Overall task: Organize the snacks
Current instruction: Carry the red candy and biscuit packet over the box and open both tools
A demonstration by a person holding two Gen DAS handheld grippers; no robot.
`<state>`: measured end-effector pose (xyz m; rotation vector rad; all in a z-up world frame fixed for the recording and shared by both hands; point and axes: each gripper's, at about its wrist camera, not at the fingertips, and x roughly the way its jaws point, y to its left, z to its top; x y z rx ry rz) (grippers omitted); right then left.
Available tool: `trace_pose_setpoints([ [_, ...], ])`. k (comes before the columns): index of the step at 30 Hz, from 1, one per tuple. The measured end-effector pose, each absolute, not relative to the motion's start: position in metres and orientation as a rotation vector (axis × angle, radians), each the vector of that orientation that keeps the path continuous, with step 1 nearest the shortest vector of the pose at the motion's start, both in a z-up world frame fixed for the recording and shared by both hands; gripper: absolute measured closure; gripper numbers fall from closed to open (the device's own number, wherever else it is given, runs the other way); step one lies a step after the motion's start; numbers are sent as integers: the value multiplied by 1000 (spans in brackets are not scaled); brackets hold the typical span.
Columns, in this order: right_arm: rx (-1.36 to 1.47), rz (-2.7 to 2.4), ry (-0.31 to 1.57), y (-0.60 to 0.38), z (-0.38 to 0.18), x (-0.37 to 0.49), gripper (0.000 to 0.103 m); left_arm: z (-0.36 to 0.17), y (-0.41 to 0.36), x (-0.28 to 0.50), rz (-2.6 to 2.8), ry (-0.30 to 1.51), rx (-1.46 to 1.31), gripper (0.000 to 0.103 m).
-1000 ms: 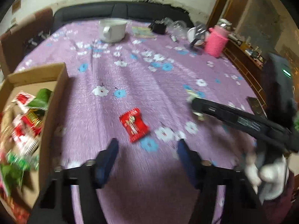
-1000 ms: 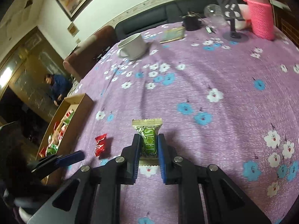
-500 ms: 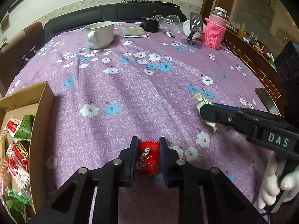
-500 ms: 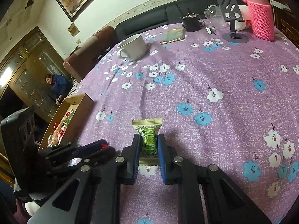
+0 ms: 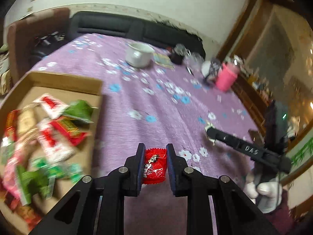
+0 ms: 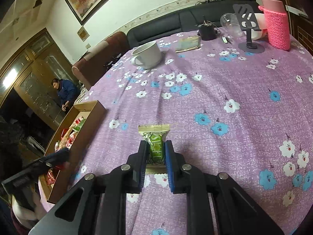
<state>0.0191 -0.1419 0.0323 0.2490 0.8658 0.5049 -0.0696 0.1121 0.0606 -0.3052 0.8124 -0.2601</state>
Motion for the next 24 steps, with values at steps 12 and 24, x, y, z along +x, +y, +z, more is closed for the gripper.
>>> trace_pose_setpoints([
  [12, 170, 613, 861, -84, 47, -8, 86, 64, 239, -134, 8, 743, -445, 81],
  [24, -18, 877, 897, 57, 61, -62, 85, 30, 257, -156, 48, 814, -419, 81],
])
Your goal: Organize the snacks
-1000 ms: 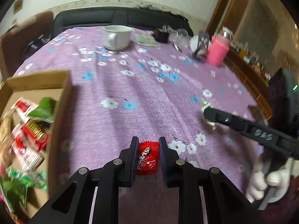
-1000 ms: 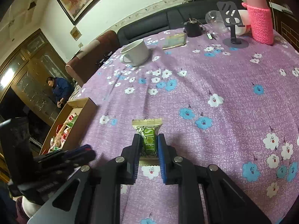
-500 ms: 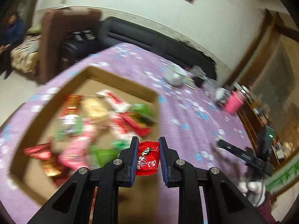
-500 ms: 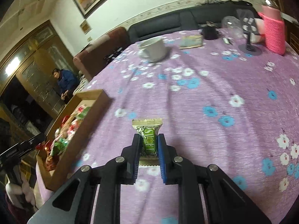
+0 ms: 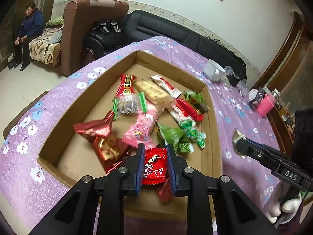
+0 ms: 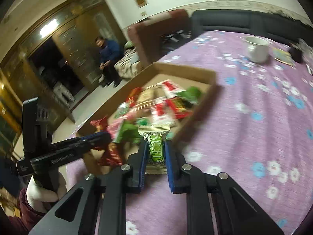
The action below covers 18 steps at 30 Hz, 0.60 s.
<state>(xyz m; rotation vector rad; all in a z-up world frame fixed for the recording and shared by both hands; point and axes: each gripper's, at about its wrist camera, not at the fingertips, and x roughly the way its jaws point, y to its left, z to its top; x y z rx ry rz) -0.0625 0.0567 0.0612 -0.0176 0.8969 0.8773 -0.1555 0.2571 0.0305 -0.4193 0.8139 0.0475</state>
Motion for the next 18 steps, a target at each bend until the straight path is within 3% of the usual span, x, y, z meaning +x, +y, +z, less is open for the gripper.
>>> trace_pose_setpoints([
  [4, -59, 888, 918, 83, 54, -68, 85, 33, 252, -159, 26, 811, -387, 70],
  [7, -79, 878, 924, 93, 50, -70, 85, 36, 250, -162, 11, 799, -380, 47],
  [12, -108, 880, 914, 101, 50, -75, 83, 44, 251, -168, 22, 772, -380, 43],
  [18, -83, 856, 876, 91, 58, -82, 69, 64, 247, -178, 106, 702, -304, 34],
])
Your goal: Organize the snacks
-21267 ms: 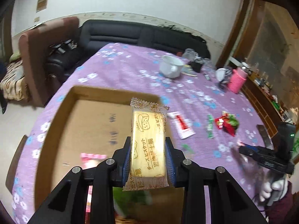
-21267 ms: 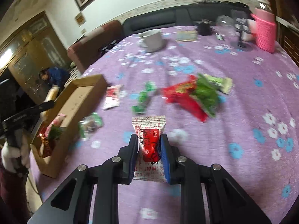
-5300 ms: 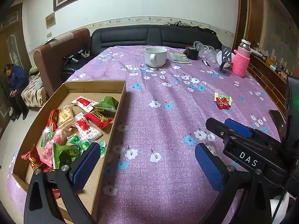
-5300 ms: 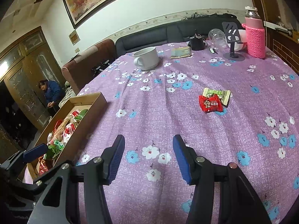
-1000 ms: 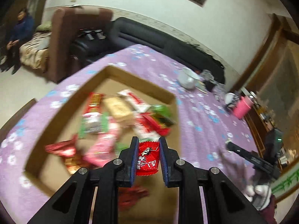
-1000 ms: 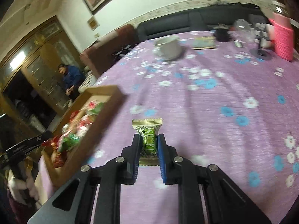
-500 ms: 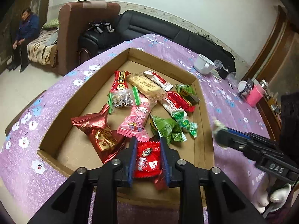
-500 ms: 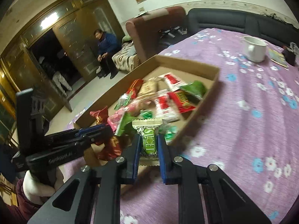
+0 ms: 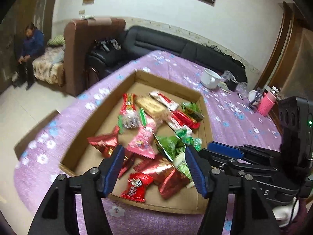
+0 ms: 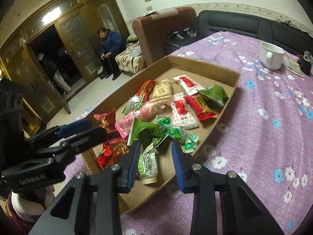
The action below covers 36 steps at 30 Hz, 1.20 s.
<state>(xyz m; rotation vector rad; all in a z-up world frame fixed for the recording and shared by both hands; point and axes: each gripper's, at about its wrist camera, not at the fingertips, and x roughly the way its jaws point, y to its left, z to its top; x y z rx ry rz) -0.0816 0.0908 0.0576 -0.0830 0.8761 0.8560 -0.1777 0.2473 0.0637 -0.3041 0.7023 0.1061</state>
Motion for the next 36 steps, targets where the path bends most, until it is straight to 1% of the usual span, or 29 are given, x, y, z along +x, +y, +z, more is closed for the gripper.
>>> trace_pose_setpoints([
  [3, -41, 836, 844, 76, 64, -84, 63, 76, 242, -184, 174, 642, -238, 30],
  [4, -26, 827, 827, 69, 67, -87, 61, 81, 240, -188, 197, 613, -220, 25],
  [5, -19, 821, 814, 65, 69, -88, 61, 85, 238, -190, 212, 590, -208, 20],
  [7, -15, 807, 790, 55, 72, -91, 61, 94, 232, -195, 245, 544, -173, 16],
  [10, -23, 787, 752, 42, 80, -96, 61, 107, 222, -206, 292, 467, -113, 12],
  [13, -41, 765, 713, 32, 88, -101, 59, 124, 209, -218, 335, 363, -68, 0],
  [16, -47, 746, 671, 20, 95, -106, 55, 139, 195, -227, 324, 291, -50, 0],
  [18, -46, 735, 650, 15, 99, -108, 54, 148, 186, -224, 303, 282, -49, 0],
  [20, -41, 730, 642, 11, 101, -109, 51, 150, 181, -213, 272, 322, -67, 0],
  [22, -23, 727, 641, 9, 101, -110, 47, 147, 180, -190, 223, 430, -112, 0],
  [24, -11, 719, 653, 8, 98, -111, 43, 142, 179, -179, 222, 490, -143, 0],
  [27, 3, 701, 676, 5, 92, -112, 42, 137, 166, -182, 289, 470, -106, 0],
  [30, -1, 689, 691, 3, 88, -115, 37, 133, 159, -187, 344, 461, -90, 0],
  [32, -17, 683, 686, 6, 87, -118, 35, 128, 161, -187, 360, 477, -103, 0],
  [34, -42, 673, 685, 11, 86, -122, 29, 123, 165, -186, 376, 498, -117, 0],
  [36, -63, 671, 691, 17, 84, -124, 29, 115, 171, -184, 400, 527, -127, 0],
])
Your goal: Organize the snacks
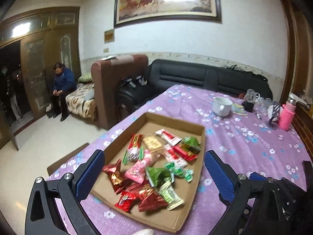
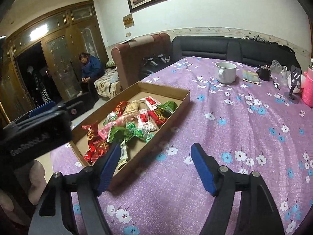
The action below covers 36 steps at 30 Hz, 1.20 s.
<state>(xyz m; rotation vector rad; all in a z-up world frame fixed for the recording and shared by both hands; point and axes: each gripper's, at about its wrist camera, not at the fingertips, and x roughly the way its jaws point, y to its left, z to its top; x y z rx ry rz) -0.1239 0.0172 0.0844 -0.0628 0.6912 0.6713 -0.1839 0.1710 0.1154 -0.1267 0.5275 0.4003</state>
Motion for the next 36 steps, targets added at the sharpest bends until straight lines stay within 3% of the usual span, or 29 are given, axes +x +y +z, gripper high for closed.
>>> trace_pose_setpoints([
  [13, -159, 667, 729, 48, 72, -131, 28, 74, 204, -174, 431, 687, -181, 0],
  [36, -173, 660, 753, 59, 65, -129, 27, 60, 216, -168, 414, 758, -216, 0],
])
